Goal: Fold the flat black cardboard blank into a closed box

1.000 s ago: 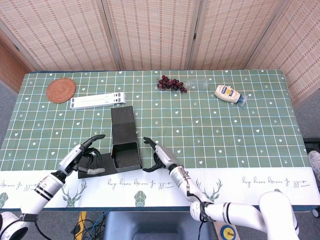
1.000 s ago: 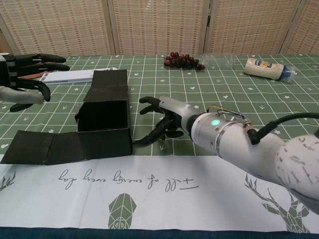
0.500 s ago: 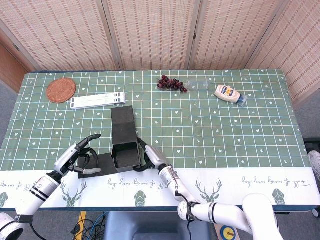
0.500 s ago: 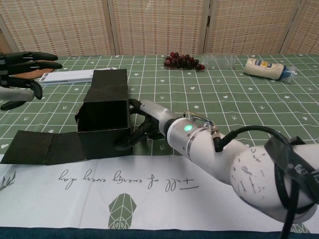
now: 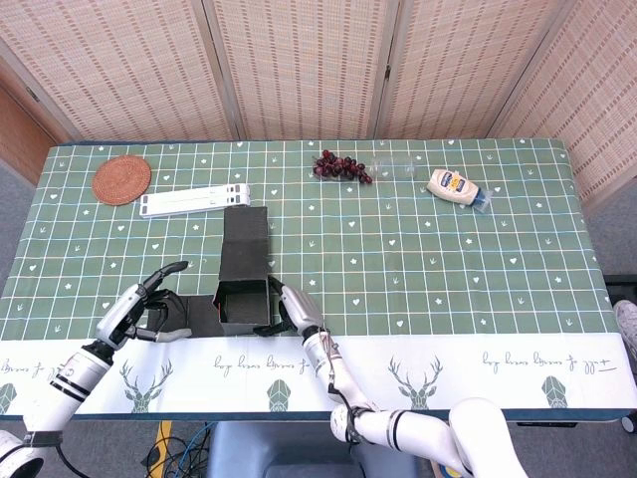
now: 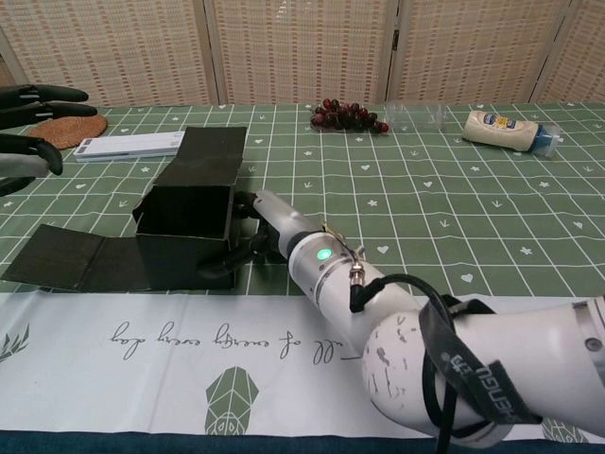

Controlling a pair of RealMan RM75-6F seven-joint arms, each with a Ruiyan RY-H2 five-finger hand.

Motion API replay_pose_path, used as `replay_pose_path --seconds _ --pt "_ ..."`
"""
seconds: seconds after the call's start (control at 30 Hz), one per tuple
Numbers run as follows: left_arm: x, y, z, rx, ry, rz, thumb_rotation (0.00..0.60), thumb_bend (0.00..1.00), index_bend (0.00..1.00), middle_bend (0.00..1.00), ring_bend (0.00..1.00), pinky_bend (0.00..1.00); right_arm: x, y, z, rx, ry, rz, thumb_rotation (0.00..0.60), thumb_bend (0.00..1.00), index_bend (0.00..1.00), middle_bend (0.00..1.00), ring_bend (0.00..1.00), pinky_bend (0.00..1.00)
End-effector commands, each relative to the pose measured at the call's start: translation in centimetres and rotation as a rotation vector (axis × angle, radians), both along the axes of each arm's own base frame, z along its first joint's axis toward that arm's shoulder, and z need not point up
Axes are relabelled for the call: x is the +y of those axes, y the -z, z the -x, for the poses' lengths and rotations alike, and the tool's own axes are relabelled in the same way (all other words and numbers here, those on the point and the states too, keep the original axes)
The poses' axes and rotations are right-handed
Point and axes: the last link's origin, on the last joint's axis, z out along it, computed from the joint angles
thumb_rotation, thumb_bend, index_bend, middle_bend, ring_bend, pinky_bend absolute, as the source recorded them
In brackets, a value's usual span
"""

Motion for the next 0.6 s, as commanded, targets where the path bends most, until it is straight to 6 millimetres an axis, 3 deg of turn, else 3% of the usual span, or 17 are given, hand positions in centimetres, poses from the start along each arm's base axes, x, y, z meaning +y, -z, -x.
replay_pose_path --seconds 0.03,0.2,0.43,0.6 --pt "0.0 -0.3 0.2 0.014 -0.005 -0.038 0.600 0.11 0.15 0.09 0.47 0.77 -0.3 -0.6 0.1 -0.034 0.016 0.012 0.600 0.34 0.30 0.39 0.83 1.00" --pt "0.2 -1.0 0.6 0.059 -0.009 -0.136 0.600 0.11 0.17 0.09 0.47 0.77 -0.9 -3.4 1.1 -0.116 0.046 0.038 0.600 0.36 0.33 0.41 0.84 1.00" --pt "0.8 -1.4 1.5 0.156 -0.053 -0.507 0.600 0.11 0.22 0.14 0.49 0.77 -0.6 -8.2 3.8 -0.286 0.141 0.037 0.600 0.37 0.36 0.43 0.84 1.00" --pt "0.6 -1.3 2.3 0.194 -0.076 -0.613 0.600 0.11 0.22 0.14 0.49 0.77 -0.1 -11.1 5.6 -0.378 0.183 0.041 0.600 0.37 0.36 0.43 0.84 1.00"
